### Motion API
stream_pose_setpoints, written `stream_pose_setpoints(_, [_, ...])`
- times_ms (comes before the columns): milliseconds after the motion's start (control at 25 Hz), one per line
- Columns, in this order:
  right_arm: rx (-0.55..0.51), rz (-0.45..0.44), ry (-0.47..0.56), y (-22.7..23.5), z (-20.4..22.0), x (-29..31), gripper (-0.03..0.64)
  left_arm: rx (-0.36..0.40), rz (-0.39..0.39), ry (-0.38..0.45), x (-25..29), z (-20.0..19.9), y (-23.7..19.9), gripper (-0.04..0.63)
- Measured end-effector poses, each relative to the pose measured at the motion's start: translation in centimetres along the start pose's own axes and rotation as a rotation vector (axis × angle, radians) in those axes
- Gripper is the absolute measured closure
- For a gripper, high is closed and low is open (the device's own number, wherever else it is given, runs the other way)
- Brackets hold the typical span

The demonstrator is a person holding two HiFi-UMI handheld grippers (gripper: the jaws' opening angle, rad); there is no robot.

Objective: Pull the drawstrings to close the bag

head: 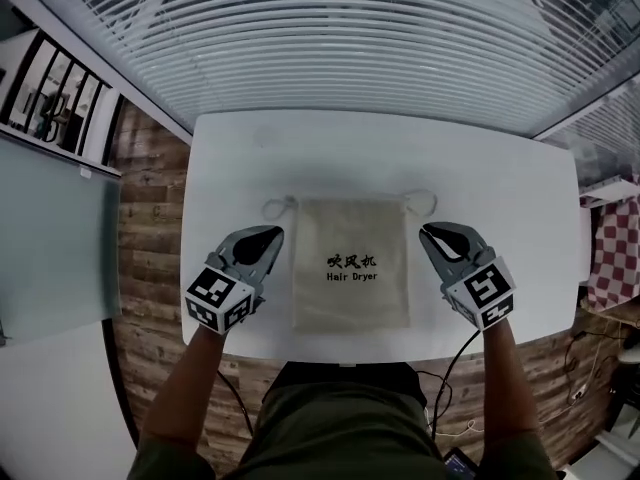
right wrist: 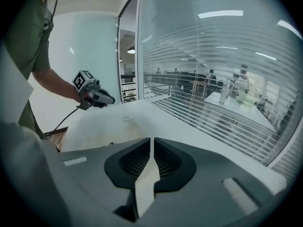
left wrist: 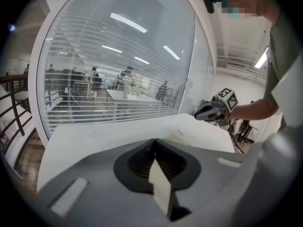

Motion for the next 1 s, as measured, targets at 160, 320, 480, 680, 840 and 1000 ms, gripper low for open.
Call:
stream_pose_setpoints(160, [-0.115,-0.002,-0.039,2.0,1.9,2.7,0.601,0.061,-0.05,-0.081,1.4,1.5,-2.5,0.588])
stream_pose_setpoints(320, [-0.2,-0.019,-0.094,4.0,3.8,5.1,0.568,0.134,-0.064,-0.181,2.9,2.8,-5.2,0.586])
stream_pose_setpoints(480, [-0.287,-0.039,-0.134,5.3,5.2,7.2,0.566,0.197,-0.039,-0.285,4.3,4.2,-6.9,0.563])
stream_pose_setpoints(680, [-0.362,-0.091,-0.172,5.8,6.9,9.4,0.54,0.303,0.028,-0.408,5.6,5.5,-7.7,0.522])
stream_pose_setpoints(840, [-0.445,-0.132,-0.217,6.0,8.3,10.6,0.517,0.35,0.052,-0.487,5.6,6.4,-8.9,0.508])
stream_pose_setpoints(1000, [-0.517,-0.194,-0.269,6.0,9.6,11.4,0.494,0.368,0.101,-0.543,5.9,7.2,-9.6,0.505])
Point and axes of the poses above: the fingertips, and each gripper's own axes: x forward along the fingers, y to its right, z out of its underside, the point moved 1 cm from there along -x, backward along the fingers, and after that the axes turned 11 degrees about z, right-handed, at the moved point
